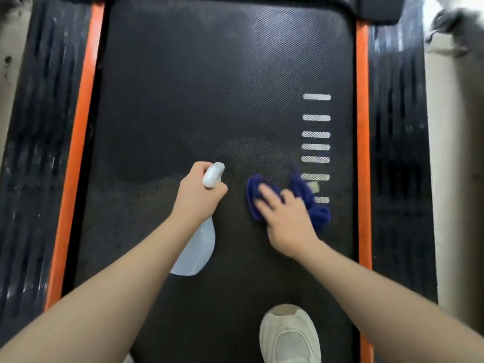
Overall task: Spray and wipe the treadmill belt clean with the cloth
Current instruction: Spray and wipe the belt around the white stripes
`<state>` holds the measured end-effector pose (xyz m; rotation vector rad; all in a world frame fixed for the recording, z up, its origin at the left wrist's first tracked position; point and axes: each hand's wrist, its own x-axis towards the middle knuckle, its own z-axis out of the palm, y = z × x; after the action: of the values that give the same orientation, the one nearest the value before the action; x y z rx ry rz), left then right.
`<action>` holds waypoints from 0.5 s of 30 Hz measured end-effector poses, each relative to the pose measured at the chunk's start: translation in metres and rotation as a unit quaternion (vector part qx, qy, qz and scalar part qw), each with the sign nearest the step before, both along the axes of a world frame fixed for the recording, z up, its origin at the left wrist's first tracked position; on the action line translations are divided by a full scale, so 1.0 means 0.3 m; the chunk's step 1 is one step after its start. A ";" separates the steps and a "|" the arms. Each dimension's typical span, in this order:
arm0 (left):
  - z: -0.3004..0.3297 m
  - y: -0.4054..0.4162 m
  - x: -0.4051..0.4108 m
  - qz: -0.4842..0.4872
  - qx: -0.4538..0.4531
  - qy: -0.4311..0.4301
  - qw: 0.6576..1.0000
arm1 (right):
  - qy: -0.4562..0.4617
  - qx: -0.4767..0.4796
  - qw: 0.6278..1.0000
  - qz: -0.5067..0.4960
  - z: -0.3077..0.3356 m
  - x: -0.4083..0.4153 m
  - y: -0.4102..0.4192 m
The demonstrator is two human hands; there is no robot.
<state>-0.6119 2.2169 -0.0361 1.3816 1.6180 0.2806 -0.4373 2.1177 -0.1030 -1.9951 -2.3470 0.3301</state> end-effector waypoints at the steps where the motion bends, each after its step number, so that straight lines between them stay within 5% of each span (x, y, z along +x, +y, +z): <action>1: 0.000 0.001 0.015 0.003 0.005 -0.007 1.000 | 0.003 0.013 0.997 0.071 -0.008 0.028 -0.020; 3: 0.001 0.000 0.049 -0.005 0.018 -0.018 1.000 | -0.006 0.030 0.996 0.081 -0.004 0.111 0.072; 6: 0.010 -0.018 0.092 -0.025 0.024 -0.035 0.999 | -0.006 -0.001 0.985 -0.171 0.020 0.176 0.200; 11: 0.012 -0.027 0.132 -0.018 0.002 -0.045 0.999 | 0.021 -0.005 0.999 0.034 0.010 0.092 0.015; 13: 0.004 -0.012 0.142 0.017 0.010 -0.034 0.999 | 0.077 -0.014 0.997 -0.008 0.037 0.125 0.030; 15: -0.001 0.011 0.129 0.092 0.025 -0.024 0.995 | 0.118 -0.003 0.981 -0.152 0.076 0.166 0.071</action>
<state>-0.5731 2.2203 -0.0366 1.2547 1.7116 0.4636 -0.3873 2.1389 -0.0804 -2.1404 -1.8716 0.5214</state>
